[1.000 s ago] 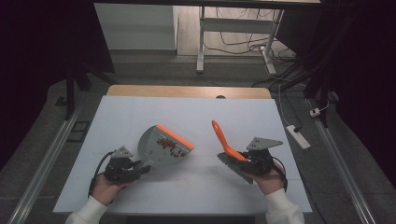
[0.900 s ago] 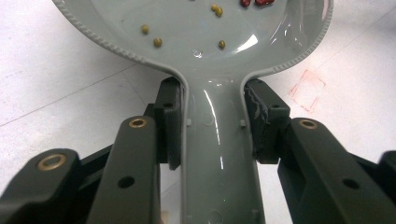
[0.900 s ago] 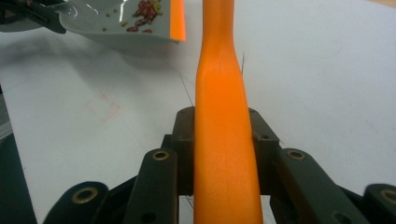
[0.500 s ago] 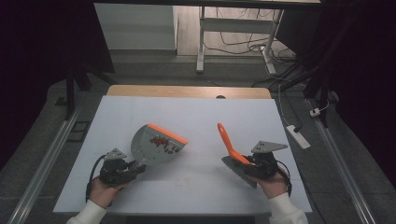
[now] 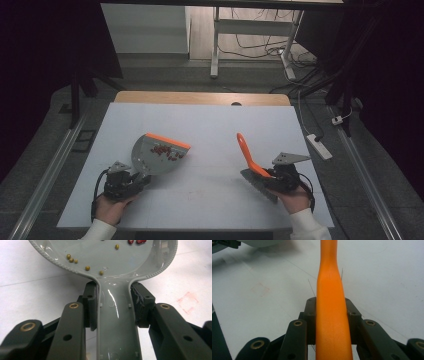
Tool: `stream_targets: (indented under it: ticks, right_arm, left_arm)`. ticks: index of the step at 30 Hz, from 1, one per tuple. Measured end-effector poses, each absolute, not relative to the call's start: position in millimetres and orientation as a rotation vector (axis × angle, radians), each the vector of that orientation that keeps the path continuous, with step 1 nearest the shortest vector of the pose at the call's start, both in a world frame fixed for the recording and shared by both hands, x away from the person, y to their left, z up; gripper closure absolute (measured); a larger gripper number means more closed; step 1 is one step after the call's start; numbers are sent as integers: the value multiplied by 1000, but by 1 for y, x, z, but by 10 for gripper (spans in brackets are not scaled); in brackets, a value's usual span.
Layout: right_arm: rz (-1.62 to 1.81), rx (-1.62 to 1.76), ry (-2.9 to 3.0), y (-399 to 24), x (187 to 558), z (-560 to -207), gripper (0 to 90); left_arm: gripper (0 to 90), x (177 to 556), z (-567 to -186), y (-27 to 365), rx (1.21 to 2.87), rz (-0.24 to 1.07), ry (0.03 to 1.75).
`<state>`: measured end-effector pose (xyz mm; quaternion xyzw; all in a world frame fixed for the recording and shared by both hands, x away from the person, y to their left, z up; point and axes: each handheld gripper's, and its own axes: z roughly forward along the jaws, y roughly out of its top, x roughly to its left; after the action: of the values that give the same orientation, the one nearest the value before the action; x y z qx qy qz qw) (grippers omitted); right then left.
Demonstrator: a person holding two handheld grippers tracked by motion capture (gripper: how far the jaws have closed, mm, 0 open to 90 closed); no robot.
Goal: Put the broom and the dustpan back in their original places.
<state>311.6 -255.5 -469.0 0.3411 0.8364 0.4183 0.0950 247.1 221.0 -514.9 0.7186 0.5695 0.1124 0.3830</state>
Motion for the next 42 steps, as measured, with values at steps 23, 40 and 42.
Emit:
stream_targets:
  ticks: [23,40,42]
  right_arm:
    - [1209,1030,2535,-251,309,-474,703]
    - [1112,1140,2508,-265,323,-490,697]
    - [1109,1154,2502,-267,326,-492,690]
  left_arm:
    - [620,248,-527,231,1730,401,1673]
    - [617,251,-531,229,1737,390,1691]
    - [617,251,-531,227,1739,387,1691]
